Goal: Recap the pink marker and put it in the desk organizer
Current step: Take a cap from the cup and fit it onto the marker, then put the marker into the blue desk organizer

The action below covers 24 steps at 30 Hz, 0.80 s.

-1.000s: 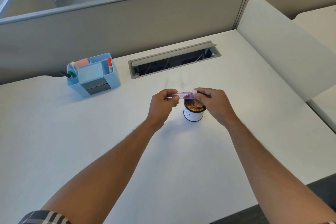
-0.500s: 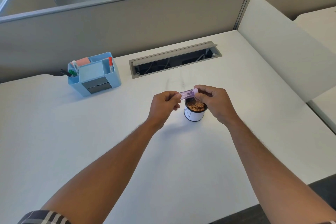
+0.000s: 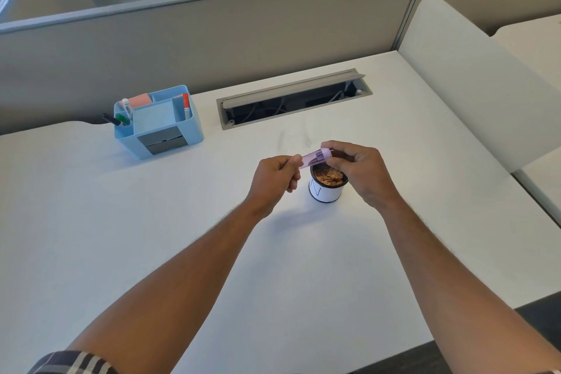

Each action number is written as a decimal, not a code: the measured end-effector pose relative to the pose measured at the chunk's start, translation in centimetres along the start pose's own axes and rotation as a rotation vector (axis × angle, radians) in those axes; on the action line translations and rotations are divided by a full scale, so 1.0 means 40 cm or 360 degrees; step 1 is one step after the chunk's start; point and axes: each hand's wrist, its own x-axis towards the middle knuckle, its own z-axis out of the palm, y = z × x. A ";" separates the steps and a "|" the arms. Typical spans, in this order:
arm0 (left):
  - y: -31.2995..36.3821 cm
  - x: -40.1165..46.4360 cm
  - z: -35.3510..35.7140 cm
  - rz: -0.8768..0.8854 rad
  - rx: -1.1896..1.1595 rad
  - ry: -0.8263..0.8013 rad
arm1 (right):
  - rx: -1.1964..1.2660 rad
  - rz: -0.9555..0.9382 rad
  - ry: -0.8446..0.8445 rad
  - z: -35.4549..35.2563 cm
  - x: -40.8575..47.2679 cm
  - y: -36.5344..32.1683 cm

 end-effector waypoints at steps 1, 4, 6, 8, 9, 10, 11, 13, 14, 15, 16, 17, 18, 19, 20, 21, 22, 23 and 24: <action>0.000 0.000 0.002 0.0006 0.0010 0.0002 | 0.0017 -0.0007 0.0001 0.001 -0.001 0.000; 0.000 0.000 0.005 0.0039 0.0030 0.0029 | 0.0055 -0.0023 0.0013 0.001 -0.002 -0.001; -0.001 0.001 0.004 0.0055 0.0031 0.0037 | 0.0050 -0.0029 0.0010 0.001 -0.003 -0.003; 0.000 0.002 0.005 0.0058 0.0033 0.0043 | 0.0024 -0.0035 0.0011 0.002 0.001 -0.004; 0.000 0.001 0.004 0.0054 0.0028 0.0050 | 0.0011 -0.0034 0.0011 0.003 0.003 -0.005; 0.002 0.001 0.003 0.0048 0.0017 0.0054 | 0.0004 -0.0031 0.0012 0.004 0.005 -0.008; 0.003 0.001 0.002 0.0040 0.0003 0.0057 | 0.0006 -0.0029 0.0008 0.006 0.006 -0.010; 0.004 0.002 -0.002 0.0012 -0.0033 0.0056 | 0.0017 -0.0027 0.0006 0.012 0.007 -0.014; 0.003 0.003 -0.005 -0.0009 -0.0049 0.0056 | 0.0017 -0.0028 0.0006 0.017 0.007 -0.015; 0.000 0.004 -0.009 -0.0032 -0.0066 0.0057 | 0.0012 -0.0032 -0.0001 0.024 0.007 -0.017; -0.004 0.003 -0.014 -0.0059 -0.0091 0.0056 | 0.0001 -0.0043 -0.0012 0.032 0.006 -0.019; -0.009 0.001 -0.020 -0.0090 -0.0129 0.0054 | -0.0013 -0.0042 -0.0025 0.040 0.007 -0.020; -0.015 -0.002 -0.028 -0.0122 -0.0172 0.0048 | -0.0026 -0.0041 -0.0047 0.050 0.006 -0.024; -0.021 -0.007 -0.041 -0.0145 -0.0213 0.0038 | -0.0047 -0.0034 -0.0070 0.060 0.008 -0.023; -0.028 -0.012 -0.055 -0.0160 -0.0241 0.0026 | -0.0065 -0.0028 -0.0107 0.070 0.009 -0.024; -0.034 -0.018 -0.074 -0.0168 -0.0251 0.0018 | -0.0099 -0.0021 -0.0144 0.085 0.011 -0.023; -0.039 -0.022 -0.096 -0.0171 -0.0247 0.0018 | -0.0150 -0.0023 -0.0179 0.103 0.013 -0.023; -0.043 -0.026 -0.120 -0.0173 -0.0233 0.0026 | -0.0214 -0.0031 -0.0207 0.125 0.014 -0.022; -0.046 -0.027 -0.146 -0.0173 -0.0217 0.0047 | -0.0251 -0.0038 -0.0233 0.151 0.017 -0.023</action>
